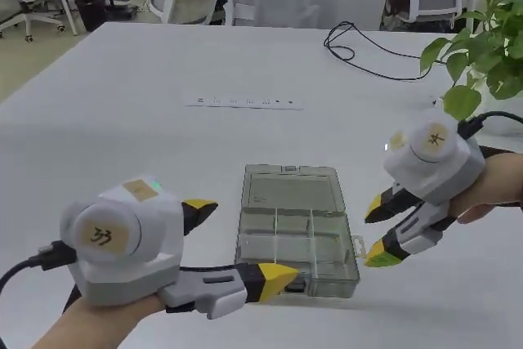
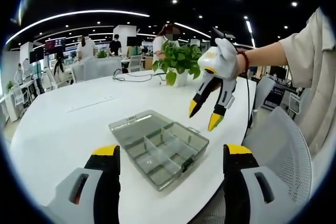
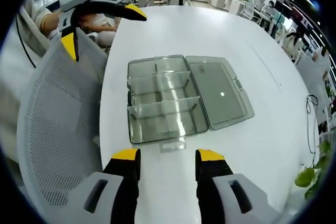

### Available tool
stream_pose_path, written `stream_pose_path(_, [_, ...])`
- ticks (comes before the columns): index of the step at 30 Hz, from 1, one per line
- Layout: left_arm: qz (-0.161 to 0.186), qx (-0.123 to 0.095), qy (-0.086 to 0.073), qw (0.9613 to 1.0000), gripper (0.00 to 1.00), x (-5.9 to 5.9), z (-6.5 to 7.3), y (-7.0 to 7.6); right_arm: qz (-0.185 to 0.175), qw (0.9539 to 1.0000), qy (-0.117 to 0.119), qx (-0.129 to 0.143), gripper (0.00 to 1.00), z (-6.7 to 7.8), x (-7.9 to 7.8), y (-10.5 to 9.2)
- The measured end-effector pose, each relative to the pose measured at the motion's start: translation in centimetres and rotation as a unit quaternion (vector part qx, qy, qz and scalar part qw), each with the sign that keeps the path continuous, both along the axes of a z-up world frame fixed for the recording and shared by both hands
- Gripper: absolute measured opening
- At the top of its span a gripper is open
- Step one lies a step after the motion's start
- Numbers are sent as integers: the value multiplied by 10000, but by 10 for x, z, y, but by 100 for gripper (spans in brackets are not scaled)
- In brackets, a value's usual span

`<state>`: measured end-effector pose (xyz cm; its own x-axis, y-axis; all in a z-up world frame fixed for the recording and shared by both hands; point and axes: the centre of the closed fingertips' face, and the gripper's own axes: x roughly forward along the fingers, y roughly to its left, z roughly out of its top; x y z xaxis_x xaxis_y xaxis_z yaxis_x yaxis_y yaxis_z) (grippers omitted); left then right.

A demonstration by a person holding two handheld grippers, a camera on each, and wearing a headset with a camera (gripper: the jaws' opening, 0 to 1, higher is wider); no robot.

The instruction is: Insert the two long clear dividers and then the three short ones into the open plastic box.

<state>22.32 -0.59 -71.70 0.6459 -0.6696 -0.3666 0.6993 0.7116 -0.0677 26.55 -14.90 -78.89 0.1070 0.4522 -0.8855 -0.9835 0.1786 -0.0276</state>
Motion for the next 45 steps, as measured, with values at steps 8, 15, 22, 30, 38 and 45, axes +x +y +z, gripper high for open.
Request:
stream_pose_path(8, [31,66,0,10000,81,1,-1,-1,-69,9996,-63,-260,45,-11,3,-36])
stream_pose_path(15, [38,99,18,9999,81,0,-2,-2,-165,9988,-17,-469,48,-21,3,-67])
stream_pose_path(22, [50,145,22,9999,80,1,-3,-1,-249,9972,68,-703,49,-28,-4,-94])
stream_pose_path(30, [87,189,47,9998,80,0,-4,0,-388,9951,197,-894,50,-35,-13,-123])
stream_pose_path(38, [123,259,53,9996,79,1,-4,-1,-432,9930,251,-1069,50,-44,-16,-147])
stream_pose_path(45, [157,316,103,9993,79,-1,-8,-3,-288,9921,252,-1196,49,-48,-14,-156])
